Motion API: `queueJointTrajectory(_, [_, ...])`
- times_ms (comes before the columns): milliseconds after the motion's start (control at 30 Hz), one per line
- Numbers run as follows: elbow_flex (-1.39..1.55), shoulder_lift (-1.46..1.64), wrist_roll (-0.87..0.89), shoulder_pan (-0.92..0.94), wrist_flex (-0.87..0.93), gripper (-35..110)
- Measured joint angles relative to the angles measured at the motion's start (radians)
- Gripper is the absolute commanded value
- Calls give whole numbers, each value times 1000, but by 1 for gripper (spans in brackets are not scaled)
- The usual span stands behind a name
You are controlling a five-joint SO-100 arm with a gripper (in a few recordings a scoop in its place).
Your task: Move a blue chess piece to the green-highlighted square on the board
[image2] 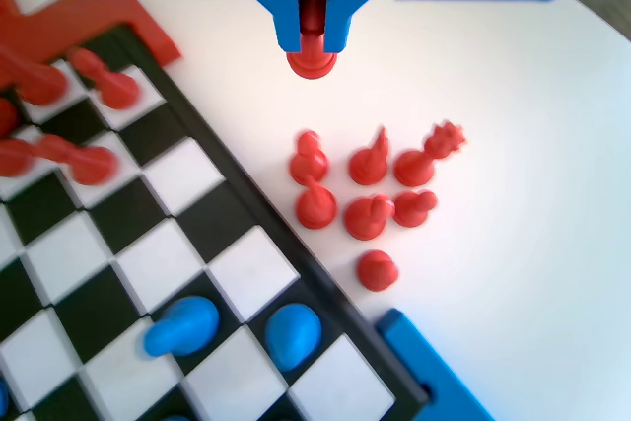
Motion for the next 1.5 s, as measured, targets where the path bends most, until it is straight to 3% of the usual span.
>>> queueJointTrajectory(767, [89, -161, -84, 29, -272, 1])
queueJointTrajectory(1500, [95, -161, -143, 29, -230, 11])
